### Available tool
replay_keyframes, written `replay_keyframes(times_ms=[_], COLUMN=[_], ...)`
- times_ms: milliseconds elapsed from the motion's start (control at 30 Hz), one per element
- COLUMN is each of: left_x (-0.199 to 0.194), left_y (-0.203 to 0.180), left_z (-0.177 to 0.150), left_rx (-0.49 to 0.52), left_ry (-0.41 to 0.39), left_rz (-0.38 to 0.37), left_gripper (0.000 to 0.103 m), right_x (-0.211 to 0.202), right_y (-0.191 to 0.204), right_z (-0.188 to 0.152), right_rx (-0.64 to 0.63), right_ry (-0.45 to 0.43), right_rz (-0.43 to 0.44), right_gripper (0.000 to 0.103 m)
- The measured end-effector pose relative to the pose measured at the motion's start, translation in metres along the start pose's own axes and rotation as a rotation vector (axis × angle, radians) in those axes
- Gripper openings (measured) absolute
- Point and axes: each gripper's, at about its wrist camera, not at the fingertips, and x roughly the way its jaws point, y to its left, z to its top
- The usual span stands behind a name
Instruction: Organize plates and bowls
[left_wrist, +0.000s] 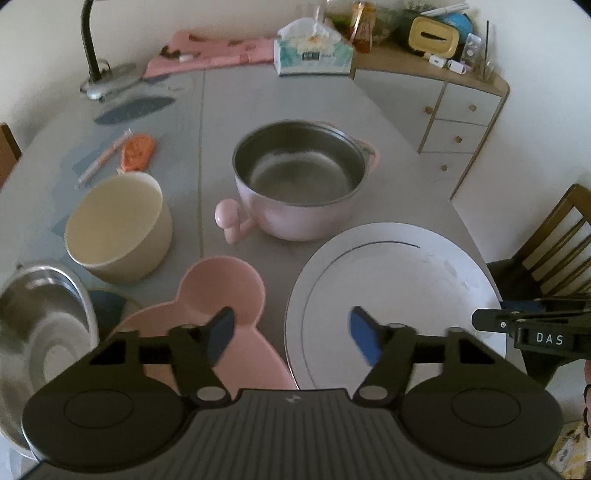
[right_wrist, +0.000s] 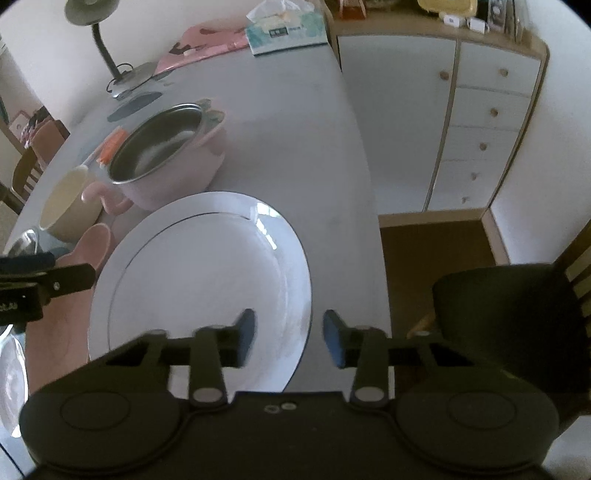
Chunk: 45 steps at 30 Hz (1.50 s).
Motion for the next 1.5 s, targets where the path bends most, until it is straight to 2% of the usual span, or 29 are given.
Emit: replay_keyframes(times_ms=[167,200,267,367,667,833,1067,1133,1167,1267,1500], left_x=[0.007,0.008,0.013,0.018,0.028,0.030,0.031,0.037,0.041,0.047,0.051], left_y=[0.001,0.001,0.001,0.002,0.000,-0.003,-0.010,-0.008,-0.004,0.001,0.003], left_z=[0.002,0.002,0.002,0.002,0.000,-0.005,-0.008,-0.006,-0.005,-0.002,-0.008], left_rx=[0.008,0.010,0.014,0.013,0.015,0.015,0.044,0.027,0.007,-0.038,-0.074], left_ry=[0.016,0.019,0.035,0.053,0.094,0.112,0.125,0.136,0.144,0.159,0.180], left_rz=[-0.008,-0.016,-0.020,-0.023,-0.041,-0.049,-0.088,-0.076,-0.083,-0.118,-0.155], left_gripper=[0.058,0.056,0.045,0.038,0.023,0.019,0.018,0.018,0.018,0.018,0.017], right_x=[0.009,0.009,0.010,0.012,0.012,0.009,0.005,0.006,0.006,0.010,0.011], right_y=[-0.005,-0.006,-0.008,-0.012,-0.022,-0.024,-0.034,-0.037,-0.037,-0.036,-0.038], right_z=[0.005,0.005,0.005,0.005,0.005,0.004,0.005,0.007,0.008,0.009,0.004], right_rx=[0.013,0.016,0.019,0.024,0.010,-0.005,-0.025,-0.025,-0.023,-0.023,0.005], right_ry=[0.030,0.032,0.036,0.050,0.059,0.058,0.066,0.078,0.081,0.090,0.093], right_rz=[0.029,0.030,0.035,0.043,0.098,0.096,0.081,0.092,0.094,0.096,0.111], right_gripper=[0.024,0.024,0.019,0.012,0.010,0.010,0.011,0.012,0.016,0.017,0.014])
